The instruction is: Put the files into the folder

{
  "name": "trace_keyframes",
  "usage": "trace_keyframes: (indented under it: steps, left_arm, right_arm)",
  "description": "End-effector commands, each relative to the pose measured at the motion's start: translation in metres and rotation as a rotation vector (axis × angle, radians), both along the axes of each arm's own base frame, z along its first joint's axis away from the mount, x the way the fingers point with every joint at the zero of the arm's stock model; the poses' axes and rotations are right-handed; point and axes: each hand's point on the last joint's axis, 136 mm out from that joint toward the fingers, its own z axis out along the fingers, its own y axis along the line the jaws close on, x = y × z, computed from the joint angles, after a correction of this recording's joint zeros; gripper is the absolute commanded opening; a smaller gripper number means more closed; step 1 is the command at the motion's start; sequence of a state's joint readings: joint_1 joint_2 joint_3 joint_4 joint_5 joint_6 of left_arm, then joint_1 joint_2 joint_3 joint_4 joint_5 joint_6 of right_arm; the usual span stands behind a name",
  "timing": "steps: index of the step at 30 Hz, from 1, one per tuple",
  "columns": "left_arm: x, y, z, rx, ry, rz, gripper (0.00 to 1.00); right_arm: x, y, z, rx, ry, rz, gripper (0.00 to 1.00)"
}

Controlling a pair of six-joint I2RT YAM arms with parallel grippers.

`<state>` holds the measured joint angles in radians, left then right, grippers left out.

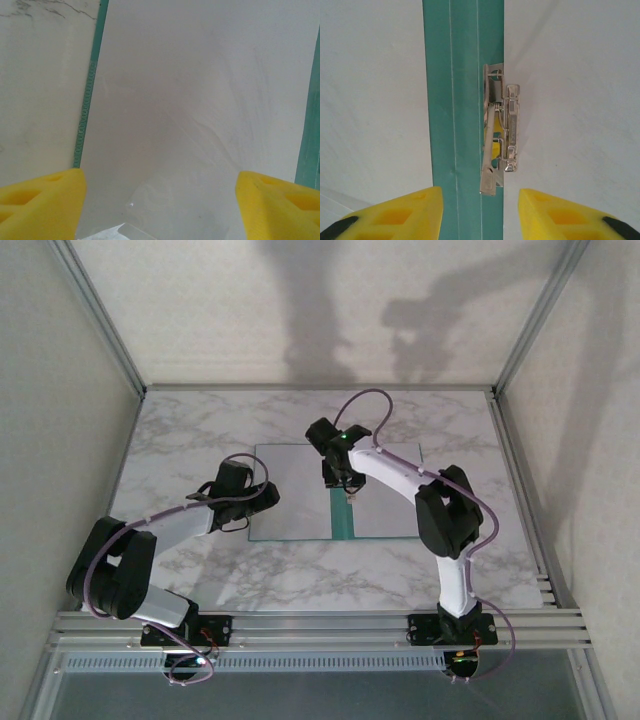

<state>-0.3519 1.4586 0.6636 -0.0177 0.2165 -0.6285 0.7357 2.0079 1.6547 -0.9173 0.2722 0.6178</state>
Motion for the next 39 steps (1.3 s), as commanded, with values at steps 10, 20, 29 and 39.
trace_keyframes:
  steps: [10,20,29,39]
  left_arm:
    - [0.001,-0.004,0.005,-0.002,-0.028,-0.021,0.78]
    - [0.001,-0.004,0.007,-0.008,-0.031,-0.018,0.78]
    - [0.001,-0.004,0.007,-0.008,-0.03,-0.02,0.78]
    - [0.0,-0.003,0.006,-0.007,-0.028,-0.016,0.78]
  right_arm:
    - [0.005,-0.009,-0.005,-0.078,-0.012,-0.014,0.32]
    - [0.004,-0.009,-0.011,-0.083,0.0,-0.007,0.29]
    - [0.004,-0.006,-0.013,-0.078,0.009,0.0,0.25]
    - [0.006,-0.006,-0.016,-0.08,0.018,0.0,0.24]
